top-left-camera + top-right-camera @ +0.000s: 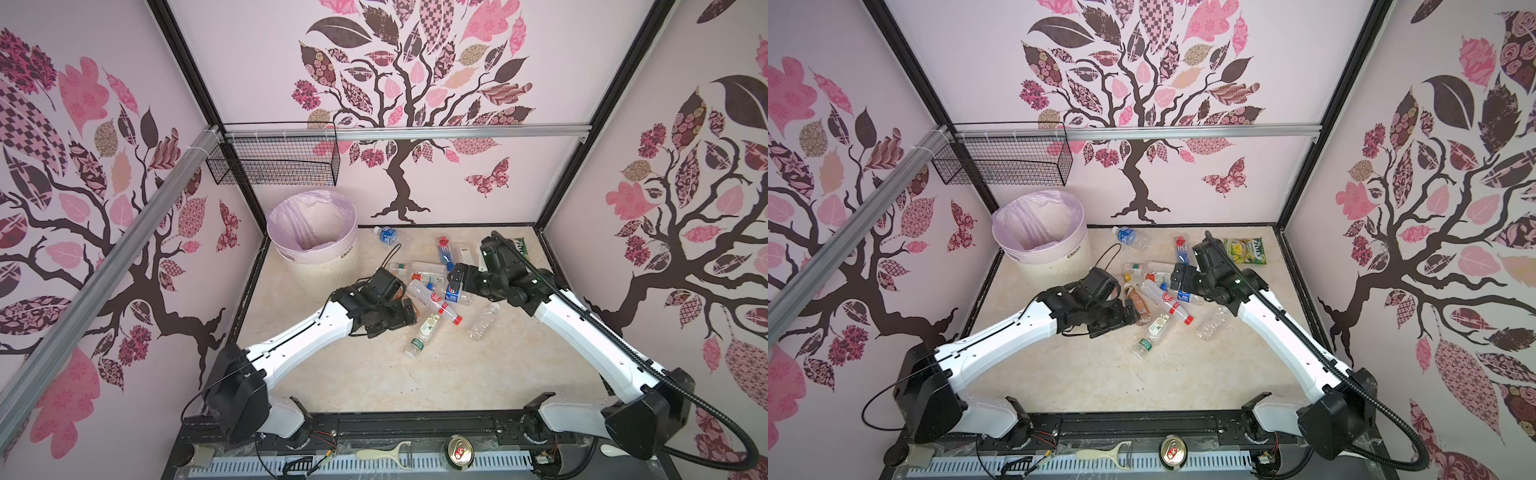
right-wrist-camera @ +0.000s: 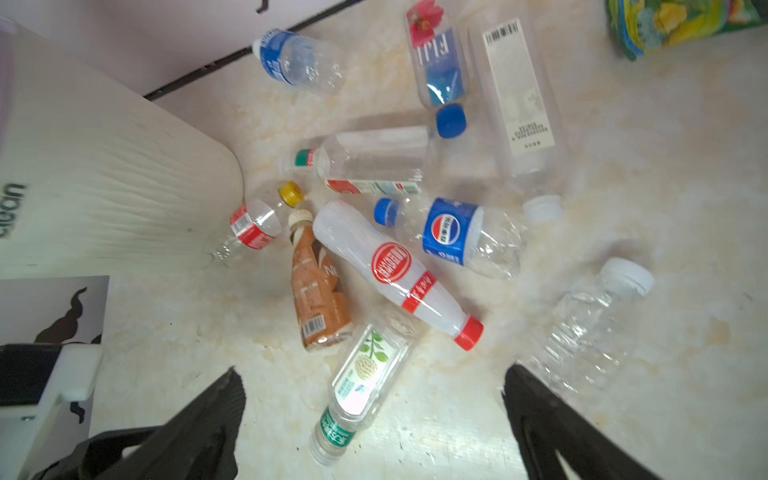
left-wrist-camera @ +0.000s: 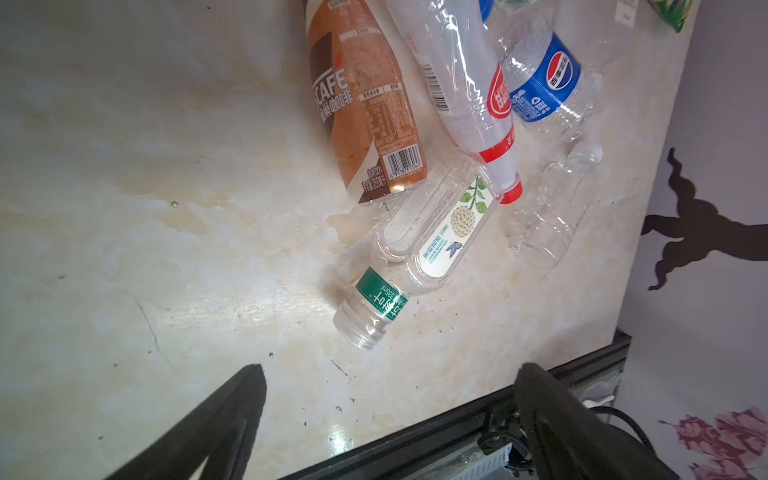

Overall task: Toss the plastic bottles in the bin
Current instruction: 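Lower both grippers toward the remaining bottles near the clear water bottle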

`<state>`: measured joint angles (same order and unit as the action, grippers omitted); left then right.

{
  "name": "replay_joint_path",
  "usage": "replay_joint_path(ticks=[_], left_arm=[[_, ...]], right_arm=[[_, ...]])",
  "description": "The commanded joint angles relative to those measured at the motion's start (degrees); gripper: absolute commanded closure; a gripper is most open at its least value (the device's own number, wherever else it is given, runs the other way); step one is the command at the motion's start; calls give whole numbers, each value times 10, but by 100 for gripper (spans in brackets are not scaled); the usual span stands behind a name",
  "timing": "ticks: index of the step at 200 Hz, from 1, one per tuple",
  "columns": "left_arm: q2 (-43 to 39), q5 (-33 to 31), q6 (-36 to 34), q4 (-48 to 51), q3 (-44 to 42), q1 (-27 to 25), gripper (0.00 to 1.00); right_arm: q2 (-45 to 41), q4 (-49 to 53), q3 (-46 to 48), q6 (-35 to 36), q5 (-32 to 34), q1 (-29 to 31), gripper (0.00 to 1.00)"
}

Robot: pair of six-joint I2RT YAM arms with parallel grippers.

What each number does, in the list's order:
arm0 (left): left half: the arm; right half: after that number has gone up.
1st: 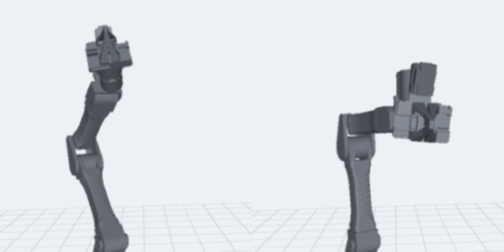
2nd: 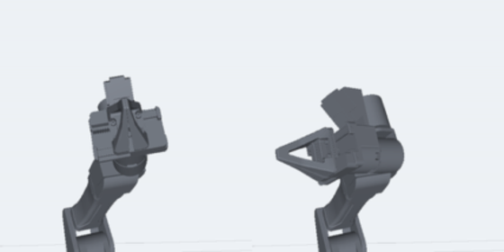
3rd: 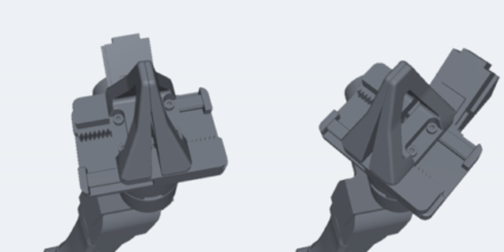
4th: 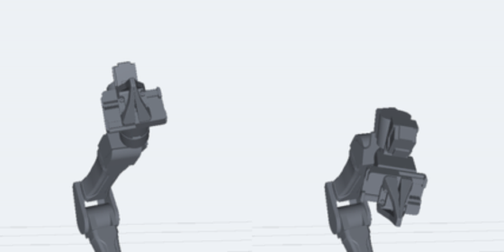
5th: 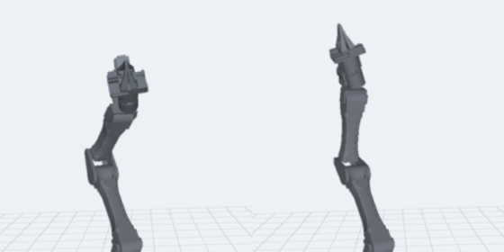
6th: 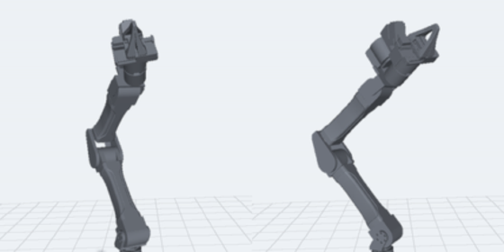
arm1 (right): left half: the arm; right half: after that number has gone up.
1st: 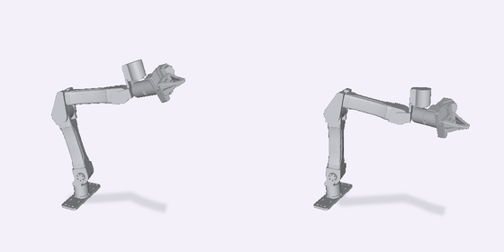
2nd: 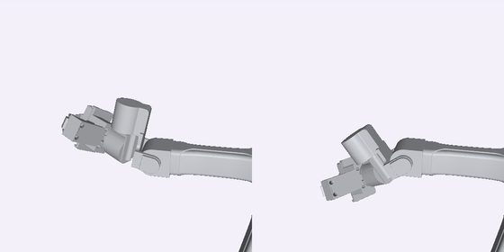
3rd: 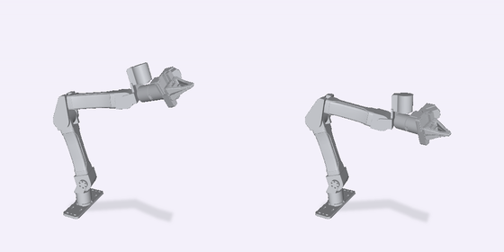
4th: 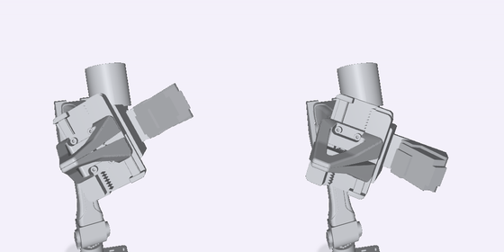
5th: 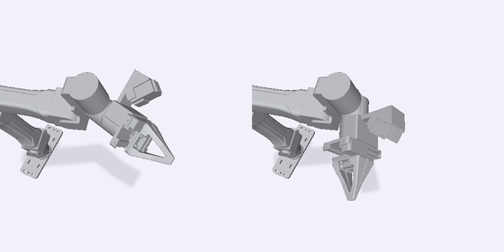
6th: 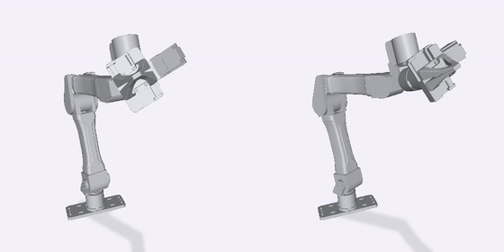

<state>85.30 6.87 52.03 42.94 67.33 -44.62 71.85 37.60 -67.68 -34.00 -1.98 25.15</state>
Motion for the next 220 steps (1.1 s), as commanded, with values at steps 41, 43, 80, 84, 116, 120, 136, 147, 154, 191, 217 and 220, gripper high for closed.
replay_joint_path(ticks=[41,43,80,84,116,120,136,147,154,191,217,220], left_arm=[[116,-30,-97,-47,77,-39,2],[120,-29,-99,-48,78,-40,2],[167,-34,-121,-50,110,-53,2],[171,-35,-122,-52,112,-54,2],[197,-42,-121,-60,119,-60,2],[198,-44,-120,-60,119,-62,2],[202,-53,-117,-64,116,-66,2],[207,-59,-119,-68,113,-70,2],[210,-63,-121,-69,112,-71,2],[218,-65,-129,-88,97,-74,4],[232,-61,-134,-104,95,-78,5],[233,-60,-135,-105,96,-79,5]], right_arm=[[-67,24,70,-40,-94,-68,0],[-67,26,70,-40,-94,-68,0],[-72,31,100,-58,-117,-71,0],[-74,32,105,-59,-120,-71,0],[-89,48,141,-69,-126,-72,0],[-91,49,142,-69,-126,-72,0],[-98,52,150,-71,-126,-74,0],[-103,53,155,-74,-126,-79,0],[-106,53,159,-76,-128,-84,0],[-126,55,176,-79,-134,-94,0],[-137,62,183,-76,-133,-98,0],[-139,64,184,-76,-133,-98,0]])
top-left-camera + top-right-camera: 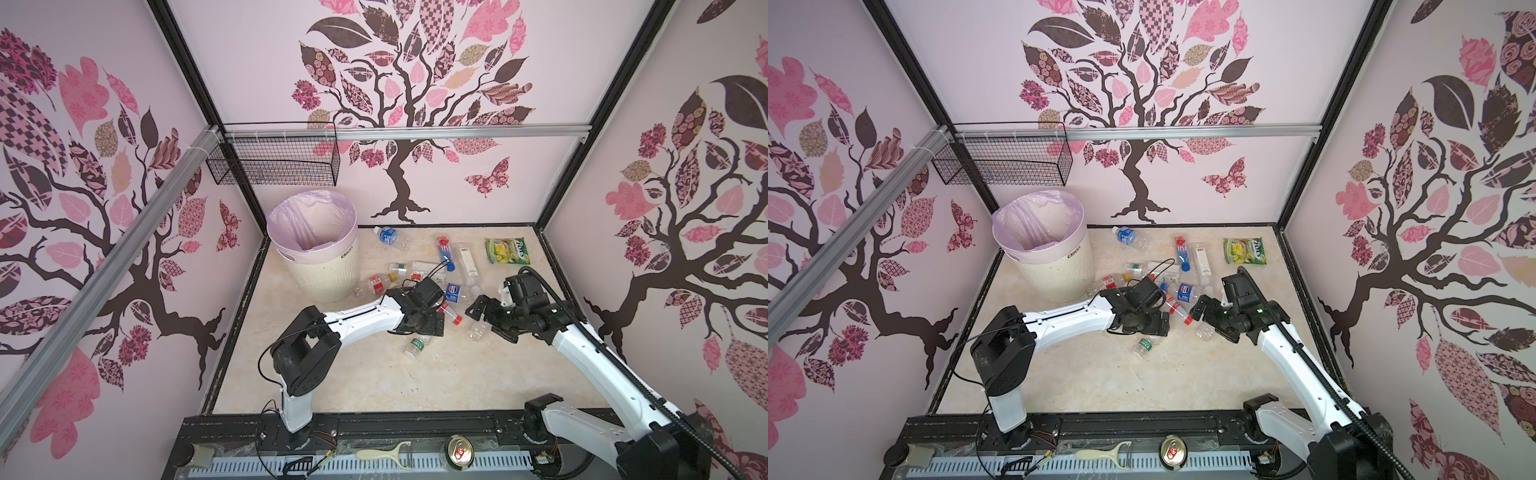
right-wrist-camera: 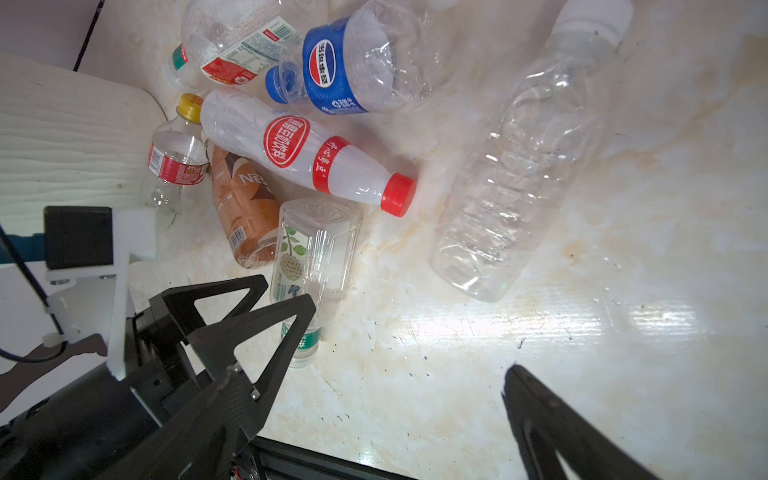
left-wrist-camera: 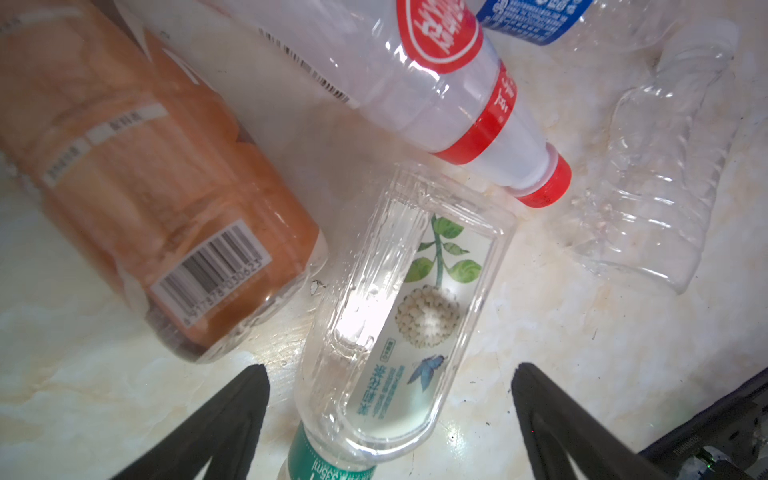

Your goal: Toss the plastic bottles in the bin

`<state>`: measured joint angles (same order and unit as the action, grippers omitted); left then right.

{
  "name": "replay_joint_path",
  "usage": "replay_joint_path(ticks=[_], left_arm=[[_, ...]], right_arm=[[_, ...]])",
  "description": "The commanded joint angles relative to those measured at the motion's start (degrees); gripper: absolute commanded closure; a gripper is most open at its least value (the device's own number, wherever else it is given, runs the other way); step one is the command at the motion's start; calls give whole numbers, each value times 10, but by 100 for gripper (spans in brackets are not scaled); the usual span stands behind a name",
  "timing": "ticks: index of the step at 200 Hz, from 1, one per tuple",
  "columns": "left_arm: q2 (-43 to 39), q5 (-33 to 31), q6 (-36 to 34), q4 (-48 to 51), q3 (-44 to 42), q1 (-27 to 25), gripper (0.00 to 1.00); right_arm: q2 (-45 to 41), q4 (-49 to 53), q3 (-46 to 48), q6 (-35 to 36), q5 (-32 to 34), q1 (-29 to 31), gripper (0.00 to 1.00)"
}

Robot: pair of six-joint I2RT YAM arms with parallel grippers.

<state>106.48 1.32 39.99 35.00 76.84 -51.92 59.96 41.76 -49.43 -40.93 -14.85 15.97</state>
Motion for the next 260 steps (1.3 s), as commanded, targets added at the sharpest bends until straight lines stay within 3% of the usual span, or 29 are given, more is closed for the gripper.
replay_joint_path(ticks=[1,65,115,190,260], left_arm=[[21,-4,-14,-26,1,-7,5],[43,-15,-8,-35,3,-17,11],[29,-23,-12,-43,-8,-17,29],[21,-10,-7,-55,-15,-11,36],[-12,35,77,-97,-14,35,38]], right_arm=[[-20,23,2,-6,-5,-7,0],[-29,28,11,-9,-12,-12,0],[-17,18,19,-14,-24,-12,0],[-8,1,36,-27,-37,-12,0],[-16,-41,79,-12,-51,9,0]])
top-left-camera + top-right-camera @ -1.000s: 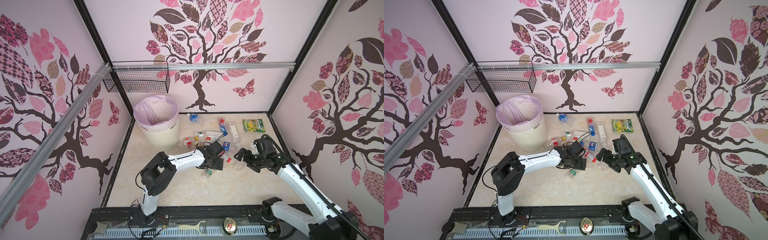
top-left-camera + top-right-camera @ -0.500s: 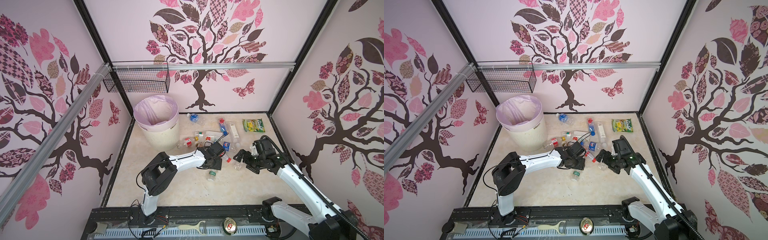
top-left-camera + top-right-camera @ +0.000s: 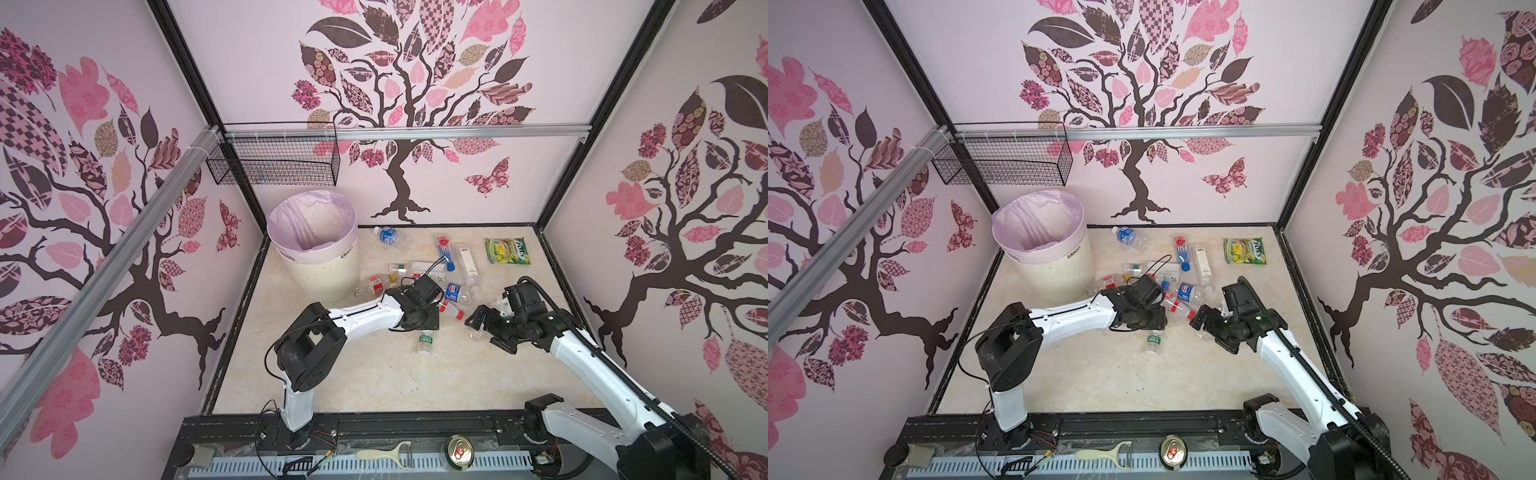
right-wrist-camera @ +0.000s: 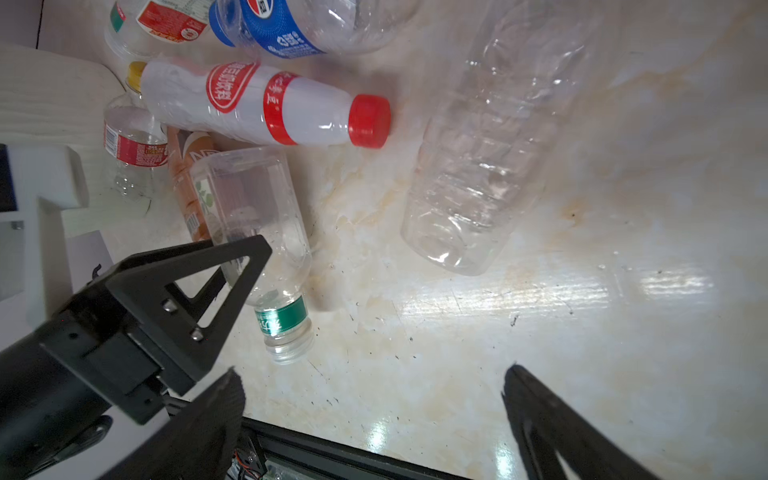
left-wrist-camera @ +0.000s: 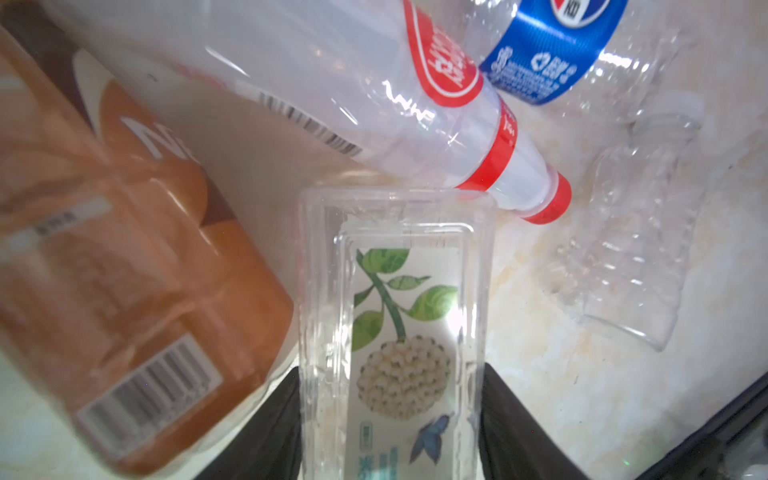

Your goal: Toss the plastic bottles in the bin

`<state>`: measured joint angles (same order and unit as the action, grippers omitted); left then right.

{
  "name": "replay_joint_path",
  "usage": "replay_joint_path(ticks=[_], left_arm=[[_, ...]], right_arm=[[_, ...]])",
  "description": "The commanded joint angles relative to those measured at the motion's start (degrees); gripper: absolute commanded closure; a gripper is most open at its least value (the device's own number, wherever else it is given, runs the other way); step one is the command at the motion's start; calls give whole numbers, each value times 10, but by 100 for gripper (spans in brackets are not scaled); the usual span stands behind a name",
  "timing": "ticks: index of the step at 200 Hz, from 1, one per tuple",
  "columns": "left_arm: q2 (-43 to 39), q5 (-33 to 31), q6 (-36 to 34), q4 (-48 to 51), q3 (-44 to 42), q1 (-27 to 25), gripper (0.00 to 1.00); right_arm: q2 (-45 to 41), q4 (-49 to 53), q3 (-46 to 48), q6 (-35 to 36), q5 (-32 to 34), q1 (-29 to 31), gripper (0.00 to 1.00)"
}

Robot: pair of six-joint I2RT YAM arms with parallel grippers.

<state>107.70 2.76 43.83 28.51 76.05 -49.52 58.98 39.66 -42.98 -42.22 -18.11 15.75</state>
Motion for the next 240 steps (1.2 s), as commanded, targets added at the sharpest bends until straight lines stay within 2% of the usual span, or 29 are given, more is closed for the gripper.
replay_joint_path(ticks=[1,58,111,158,194,240], left_arm=[[-24,22,40,-33,-6,11,38],[-22,54,114,-58,7,25,38],[-25,76,147,-65,23,29,38],[-27,81,161,-65,35,32,38],[-23,91,176,-69,47,34,38],[-24,99,191,-68,69,36,38]], right_arm=[[-7,-22,16,1,-21,12,0],[12,-115,52,16,-95,29,0],[40,-243,95,5,-156,43,11],[50,-334,115,-35,-167,71,13],[79,-356,115,-24,-160,72,15],[114,-390,115,-25,-172,72,24]])
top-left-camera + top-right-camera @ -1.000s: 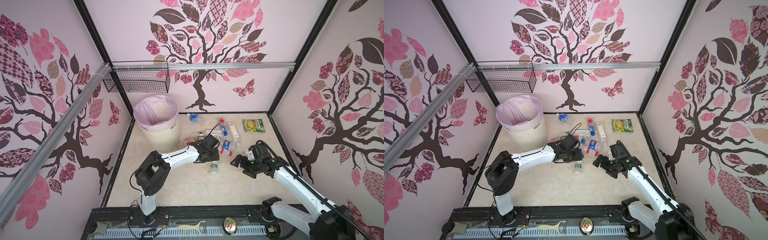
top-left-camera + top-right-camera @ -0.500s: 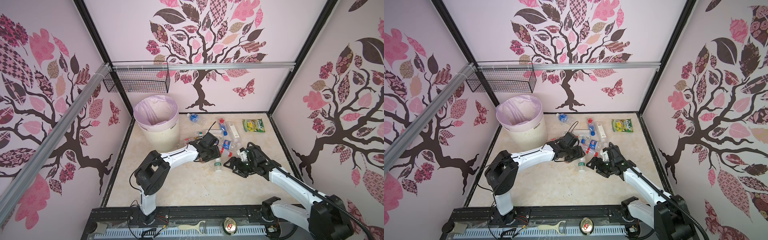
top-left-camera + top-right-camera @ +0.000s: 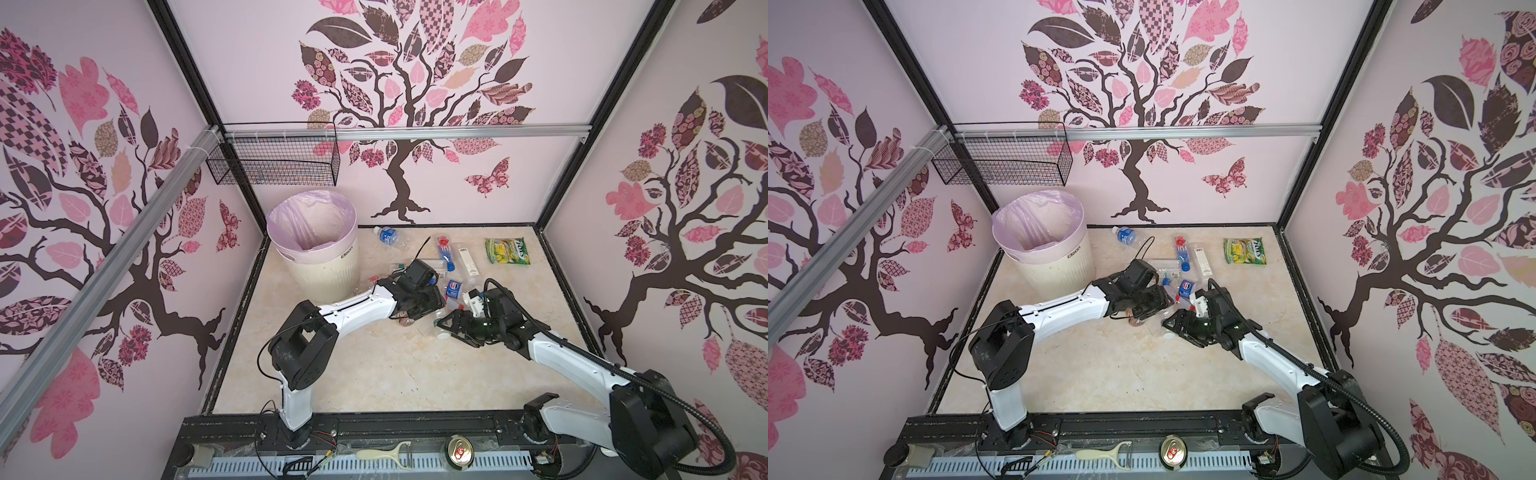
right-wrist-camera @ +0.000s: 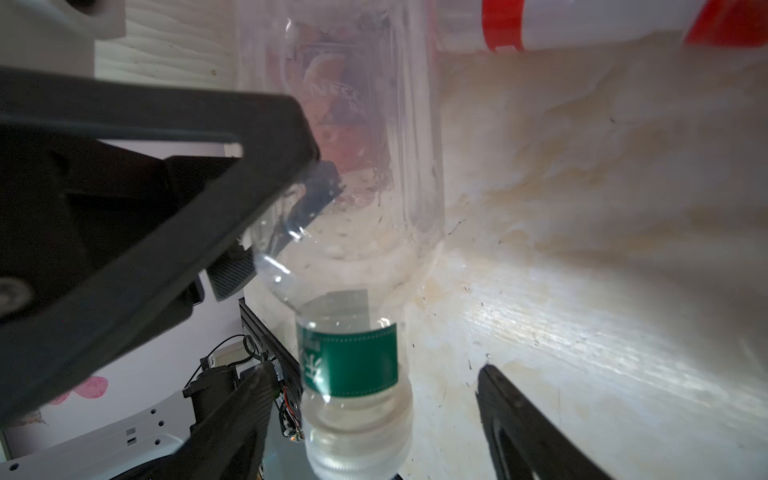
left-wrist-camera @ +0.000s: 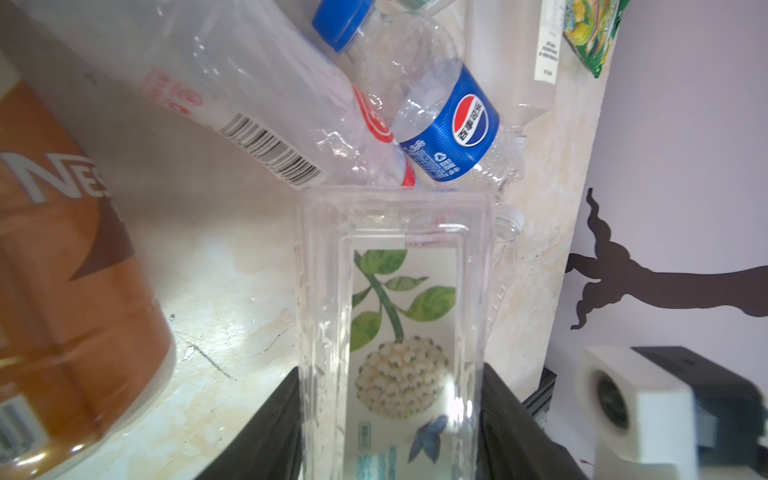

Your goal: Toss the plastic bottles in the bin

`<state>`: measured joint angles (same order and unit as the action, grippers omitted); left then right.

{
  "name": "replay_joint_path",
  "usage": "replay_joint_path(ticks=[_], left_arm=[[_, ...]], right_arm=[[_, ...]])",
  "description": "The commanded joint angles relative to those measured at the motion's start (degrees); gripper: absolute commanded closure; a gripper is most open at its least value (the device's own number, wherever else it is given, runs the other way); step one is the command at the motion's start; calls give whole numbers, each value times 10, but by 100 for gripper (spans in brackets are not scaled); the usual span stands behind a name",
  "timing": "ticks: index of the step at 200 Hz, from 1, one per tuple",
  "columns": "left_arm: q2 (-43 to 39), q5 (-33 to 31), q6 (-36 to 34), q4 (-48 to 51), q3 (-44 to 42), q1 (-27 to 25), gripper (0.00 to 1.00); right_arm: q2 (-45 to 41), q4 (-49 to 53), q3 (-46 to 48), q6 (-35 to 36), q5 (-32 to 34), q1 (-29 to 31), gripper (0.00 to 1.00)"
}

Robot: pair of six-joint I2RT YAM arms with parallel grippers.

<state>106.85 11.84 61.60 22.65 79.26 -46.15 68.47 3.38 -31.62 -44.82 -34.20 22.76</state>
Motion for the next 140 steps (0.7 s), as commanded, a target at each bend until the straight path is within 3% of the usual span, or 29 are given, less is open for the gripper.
replay_joint_path(ticks=[1,106,140], left_arm=[[-15,8,14,-9,37,3,38],[-24,11,28,-2,46,11,38],[-32,11,26,3,43,25,32]], right_arm=[[20,-28,1,1,-11,2,24],[50,-26,-43,17,-6,2,57],[46,-15,-48,20,-4,2,63]])
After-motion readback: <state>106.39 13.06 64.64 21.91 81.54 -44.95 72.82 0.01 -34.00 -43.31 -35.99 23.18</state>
